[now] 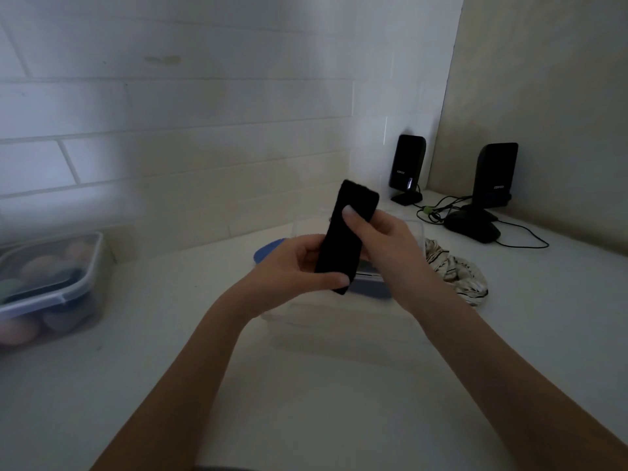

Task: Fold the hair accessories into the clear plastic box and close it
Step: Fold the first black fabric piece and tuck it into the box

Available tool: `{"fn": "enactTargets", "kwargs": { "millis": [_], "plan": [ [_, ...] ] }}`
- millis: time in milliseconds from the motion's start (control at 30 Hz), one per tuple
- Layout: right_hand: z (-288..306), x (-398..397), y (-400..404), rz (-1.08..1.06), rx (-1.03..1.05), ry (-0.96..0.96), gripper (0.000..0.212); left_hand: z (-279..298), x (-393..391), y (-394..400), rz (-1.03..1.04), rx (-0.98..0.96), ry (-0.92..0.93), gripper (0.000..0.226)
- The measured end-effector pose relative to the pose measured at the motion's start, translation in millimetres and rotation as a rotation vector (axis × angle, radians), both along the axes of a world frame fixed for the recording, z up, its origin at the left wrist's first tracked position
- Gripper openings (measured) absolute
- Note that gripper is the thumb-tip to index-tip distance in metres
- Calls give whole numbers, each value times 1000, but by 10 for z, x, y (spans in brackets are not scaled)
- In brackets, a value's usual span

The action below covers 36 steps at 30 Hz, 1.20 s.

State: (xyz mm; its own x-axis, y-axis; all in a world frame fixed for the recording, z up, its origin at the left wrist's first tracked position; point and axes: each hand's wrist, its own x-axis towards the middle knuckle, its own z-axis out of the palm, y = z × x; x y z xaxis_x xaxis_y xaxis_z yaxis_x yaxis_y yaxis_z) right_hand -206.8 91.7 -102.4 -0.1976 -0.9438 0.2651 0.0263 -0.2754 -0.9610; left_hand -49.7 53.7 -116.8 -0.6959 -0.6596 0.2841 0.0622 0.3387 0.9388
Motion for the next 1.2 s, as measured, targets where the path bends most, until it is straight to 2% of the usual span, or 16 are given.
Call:
{"fn": "enactTargets", "kwargs": {
  "millis": [100, 167, 267, 333, 400, 500, 600, 667, 733, 800, 867, 933, 1033, 1100, 1200],
  "plan": [
    [19, 0, 3, 81, 21, -33, 43, 14, -7, 4, 44, 50, 36, 22],
    [13, 5, 15, 125, -1, -3, 52, 15, -2, 2, 64, 73, 47, 19],
    [3, 25, 24, 126, -39, 97, 36, 15, -1, 8, 90, 60, 46, 15],
    [1, 20, 19, 88, -69, 76, 21, 15, -4, 16, 97, 55, 52, 18],
    [12, 3, 24, 81, -84, 12, 17, 2, -5, 2, 98, 45, 58, 20],
    [43, -6, 55, 61, -88, 0, 46, -40, -15, -61, 141, 6, 81, 13],
    [29, -9, 39, -1, -61, 72, 100, -68, -17, -120, 243, -95, 111, 25],
    [21, -8, 46, 7, -57, 84, 119, -53, -20, -118, 320, -200, 114, 35],
    [22, -10, 75, 34, -51, 80, 114, -35, -14, -113, 413, -289, 120, 34],
    [34, 17, 69, 58, -53, 72, 93, -33, -3, -120, 515, -292, 109, 31],
    [31, 32, 64, 102, -73, 99, 72, -25, 4, -109, 510, -141, 134, 34],
    [22, 8, 68, 140, -106, 155, 50, -19, -1, -84, 398, 39, 187, 35],
    [19, -13, 74, 187, -166, 196, 20, 11, 4, -74, 302, 196, 213, 37],
    [18, 1, 78, 185, -196, 242, 14, 37, 21, -107, 297, 301, 276, 44],
    [35, 46, 103, 184, -231, 298, 22, 85, 67, -141, 205, 475, 471, 51]
  ]
}}
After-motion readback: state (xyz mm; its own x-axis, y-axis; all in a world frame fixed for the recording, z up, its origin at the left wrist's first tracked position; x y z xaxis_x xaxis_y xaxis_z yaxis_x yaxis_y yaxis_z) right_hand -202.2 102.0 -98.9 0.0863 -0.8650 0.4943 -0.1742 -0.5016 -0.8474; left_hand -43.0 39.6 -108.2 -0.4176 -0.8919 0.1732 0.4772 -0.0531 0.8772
